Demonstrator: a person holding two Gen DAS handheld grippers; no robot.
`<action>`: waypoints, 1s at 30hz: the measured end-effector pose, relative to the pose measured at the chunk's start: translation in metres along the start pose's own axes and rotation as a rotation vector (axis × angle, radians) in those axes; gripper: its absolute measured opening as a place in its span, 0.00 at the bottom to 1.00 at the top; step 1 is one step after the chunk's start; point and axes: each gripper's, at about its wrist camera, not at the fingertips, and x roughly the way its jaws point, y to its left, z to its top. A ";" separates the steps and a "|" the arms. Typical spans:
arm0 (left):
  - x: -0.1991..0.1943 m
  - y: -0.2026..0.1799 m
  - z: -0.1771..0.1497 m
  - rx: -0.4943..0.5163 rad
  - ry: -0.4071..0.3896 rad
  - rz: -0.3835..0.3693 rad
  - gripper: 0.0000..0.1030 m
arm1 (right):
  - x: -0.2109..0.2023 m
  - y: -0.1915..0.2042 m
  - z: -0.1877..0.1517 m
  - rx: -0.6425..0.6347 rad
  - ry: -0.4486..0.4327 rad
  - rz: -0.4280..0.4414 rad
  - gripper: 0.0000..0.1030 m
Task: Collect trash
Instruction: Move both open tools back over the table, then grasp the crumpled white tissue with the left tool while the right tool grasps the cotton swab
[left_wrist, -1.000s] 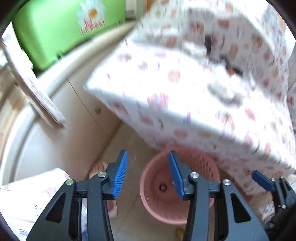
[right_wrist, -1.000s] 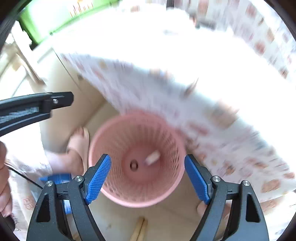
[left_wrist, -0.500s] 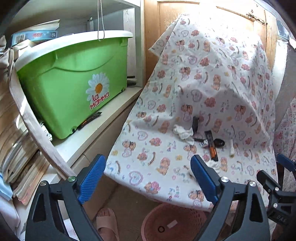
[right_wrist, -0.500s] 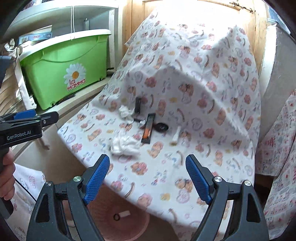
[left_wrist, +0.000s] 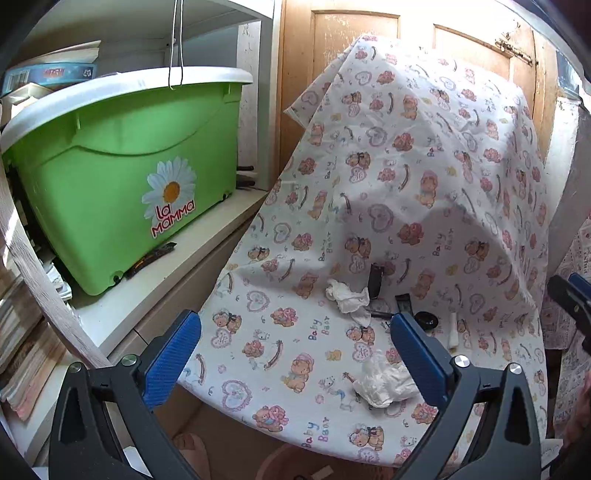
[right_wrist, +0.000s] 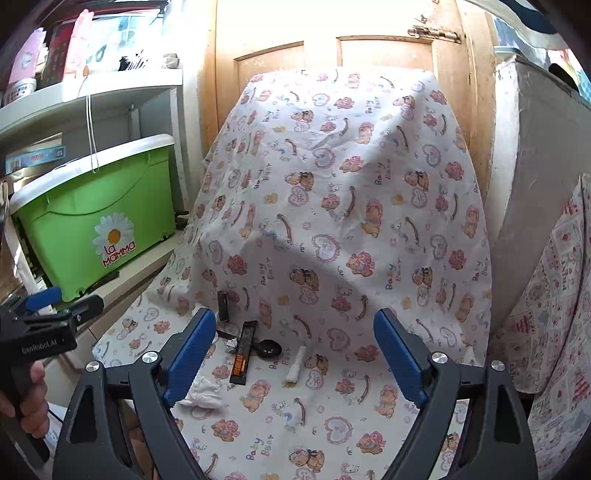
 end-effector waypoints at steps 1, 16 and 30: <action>0.007 -0.001 -0.005 0.008 0.019 0.001 0.98 | 0.004 -0.004 -0.002 0.018 0.000 0.000 0.86; 0.046 -0.046 -0.057 0.125 0.176 -0.061 0.98 | 0.054 -0.030 -0.033 0.110 0.129 0.004 0.86; 0.093 -0.078 -0.070 0.172 0.337 -0.140 0.77 | 0.061 -0.031 -0.035 0.158 0.171 0.034 0.86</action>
